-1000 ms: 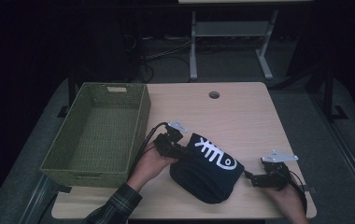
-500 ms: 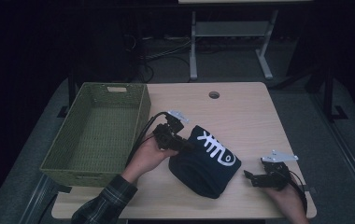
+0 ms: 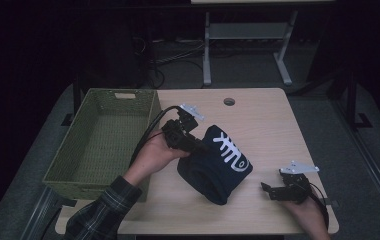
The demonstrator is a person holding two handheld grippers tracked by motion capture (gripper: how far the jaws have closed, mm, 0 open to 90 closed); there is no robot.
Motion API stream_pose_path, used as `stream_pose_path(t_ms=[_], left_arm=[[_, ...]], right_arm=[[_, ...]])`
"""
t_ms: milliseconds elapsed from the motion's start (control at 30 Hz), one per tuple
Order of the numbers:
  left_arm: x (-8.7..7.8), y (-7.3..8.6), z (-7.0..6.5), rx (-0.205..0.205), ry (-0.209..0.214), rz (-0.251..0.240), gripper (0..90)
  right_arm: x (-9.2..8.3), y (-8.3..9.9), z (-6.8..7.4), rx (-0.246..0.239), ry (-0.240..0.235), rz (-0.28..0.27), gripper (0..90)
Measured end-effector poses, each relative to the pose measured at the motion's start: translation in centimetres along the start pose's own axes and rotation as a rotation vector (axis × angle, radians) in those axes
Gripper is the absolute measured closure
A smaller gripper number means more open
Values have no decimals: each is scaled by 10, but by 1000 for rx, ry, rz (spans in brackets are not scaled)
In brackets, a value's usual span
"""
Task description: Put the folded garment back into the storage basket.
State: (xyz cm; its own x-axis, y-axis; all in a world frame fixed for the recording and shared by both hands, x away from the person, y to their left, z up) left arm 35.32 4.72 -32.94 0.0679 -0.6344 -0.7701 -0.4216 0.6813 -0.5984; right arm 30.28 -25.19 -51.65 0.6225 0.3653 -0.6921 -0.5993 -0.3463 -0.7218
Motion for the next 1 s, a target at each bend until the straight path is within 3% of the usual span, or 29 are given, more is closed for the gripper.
stream_pose_path(t_ms=[433, 1000], left_arm=[[-36, -6, 1, 0, -17, -13, 776], [-95, -4, 14, -27, -82, -65, 775]], right_arm=[[0, 0, 0, 0, 0, 0, 130], [0, 0, 0, 0, 0, 0, 130]])
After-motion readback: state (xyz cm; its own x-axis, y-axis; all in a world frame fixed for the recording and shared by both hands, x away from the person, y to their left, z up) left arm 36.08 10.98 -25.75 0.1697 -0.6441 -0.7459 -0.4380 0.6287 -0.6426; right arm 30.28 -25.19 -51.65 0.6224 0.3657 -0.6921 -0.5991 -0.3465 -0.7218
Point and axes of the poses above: each handheld gripper's, and its own axes: x roughly forward along the jaws, y roughly out of its underside, z roughly to its left, the point moved 5 cm from there along x, roughly forward along the jaws, and after that the axes turned 2 degrees about y, right-handed, at the moved point
